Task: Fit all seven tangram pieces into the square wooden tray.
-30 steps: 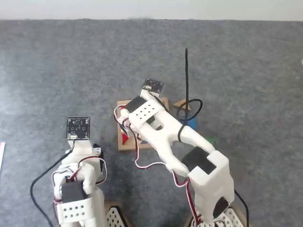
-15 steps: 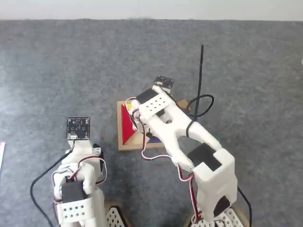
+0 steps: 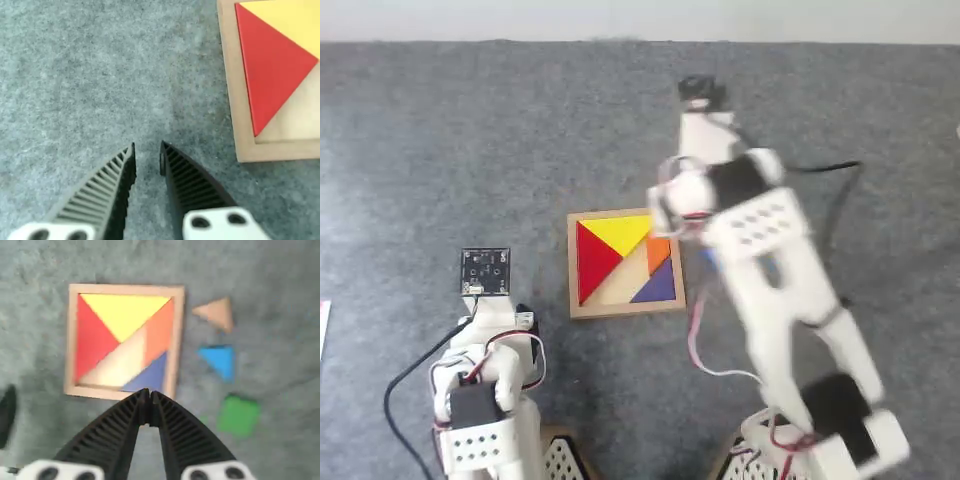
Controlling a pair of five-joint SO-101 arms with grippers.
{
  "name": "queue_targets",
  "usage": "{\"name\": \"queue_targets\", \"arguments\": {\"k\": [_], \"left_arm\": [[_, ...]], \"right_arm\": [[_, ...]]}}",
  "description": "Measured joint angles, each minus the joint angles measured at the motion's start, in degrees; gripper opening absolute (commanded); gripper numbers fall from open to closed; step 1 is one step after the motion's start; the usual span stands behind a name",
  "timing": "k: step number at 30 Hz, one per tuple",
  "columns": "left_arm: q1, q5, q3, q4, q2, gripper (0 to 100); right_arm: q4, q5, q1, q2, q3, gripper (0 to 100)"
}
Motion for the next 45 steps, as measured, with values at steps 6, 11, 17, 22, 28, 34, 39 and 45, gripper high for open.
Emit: {"name": "queue_targets", "arguments": {"k": [6,11,17,22,28,34,39,45], "left_arm": [[0.0,0.0,0.0,0.0,0.0,8],[0.0,0.0,0.0,0.0,0.0,8],[0.0,0.0,0.0,0.0,0.0,8],[0.0,0.0,0.0,0.0,0.0,8],[0.0,0.0,0.0,0.0,0.0,8],[0.0,0.0,0.0,0.0,0.0,8],[0.0,0.0,0.0,0.0,0.0,8],[0.0,0.0,0.0,0.0,0.0,8]], "right_arm": [[0.79,12.66,10.29,-1.58,12.13,2.0],[0.79,13.1,12.48,-1.93,23.82,2.0],[0.62,12.84,12.66,-1.93,30.07,2.0],[0.53,12.75,15.65,-4.22,32.7,2.2],[-1.41,14.68,16.97,-14.95,39.38,2.3],[-2.55,14.68,16.97,-24.79,42.81,2.3],[-2.55,14.68,17.32,-26.11,42.81,2.0],[-5.98,14.68,17.23,-26.64,42.81,2.3]]}}
